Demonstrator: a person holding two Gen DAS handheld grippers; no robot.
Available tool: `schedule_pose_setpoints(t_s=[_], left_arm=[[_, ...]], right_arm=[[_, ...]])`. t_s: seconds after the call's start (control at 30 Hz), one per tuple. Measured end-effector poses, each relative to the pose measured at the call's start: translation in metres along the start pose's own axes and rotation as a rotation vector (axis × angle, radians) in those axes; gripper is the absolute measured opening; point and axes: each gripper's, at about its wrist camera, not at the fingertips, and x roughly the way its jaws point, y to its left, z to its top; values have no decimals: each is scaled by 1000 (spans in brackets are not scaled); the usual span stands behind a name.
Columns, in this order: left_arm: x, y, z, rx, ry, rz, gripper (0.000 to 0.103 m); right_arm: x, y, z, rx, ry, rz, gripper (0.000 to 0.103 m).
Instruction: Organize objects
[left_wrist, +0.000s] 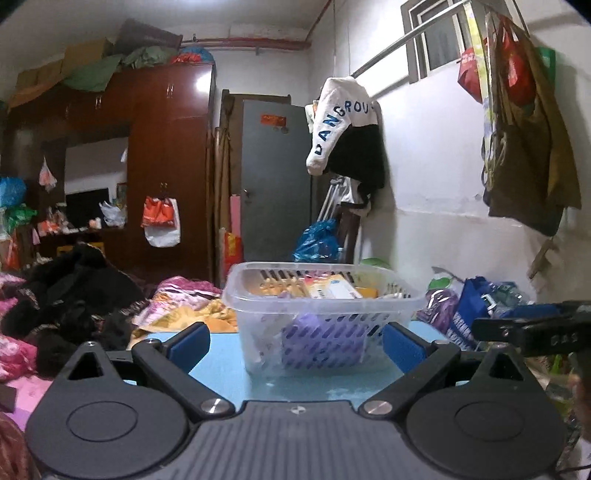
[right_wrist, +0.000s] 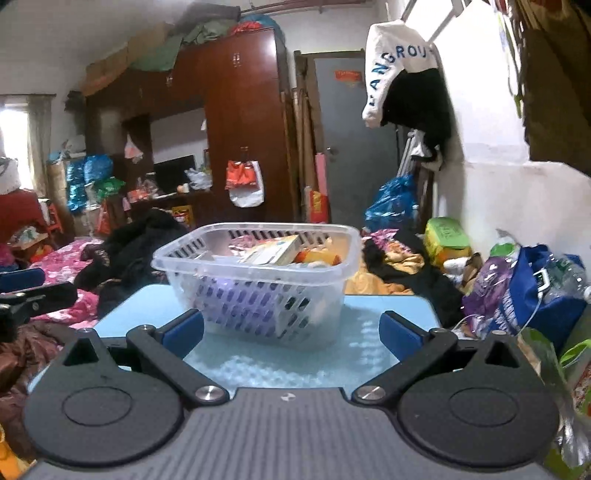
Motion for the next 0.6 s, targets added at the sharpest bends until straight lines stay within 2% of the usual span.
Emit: schedule_pose_setpoints(t_s=[0.13,0.37,0.6], left_arm=[[12,-5,-9,10,32,-5,101],[6,-16,-30,17,-7,-6,101],[1,-19,-36,39,13,-10,101]], right_arm=[[0,-2,-14,3,-6,-9,103],[-13,2,-42,7,-48,27,103],[-24,1,-38,13,-71,1,103]])
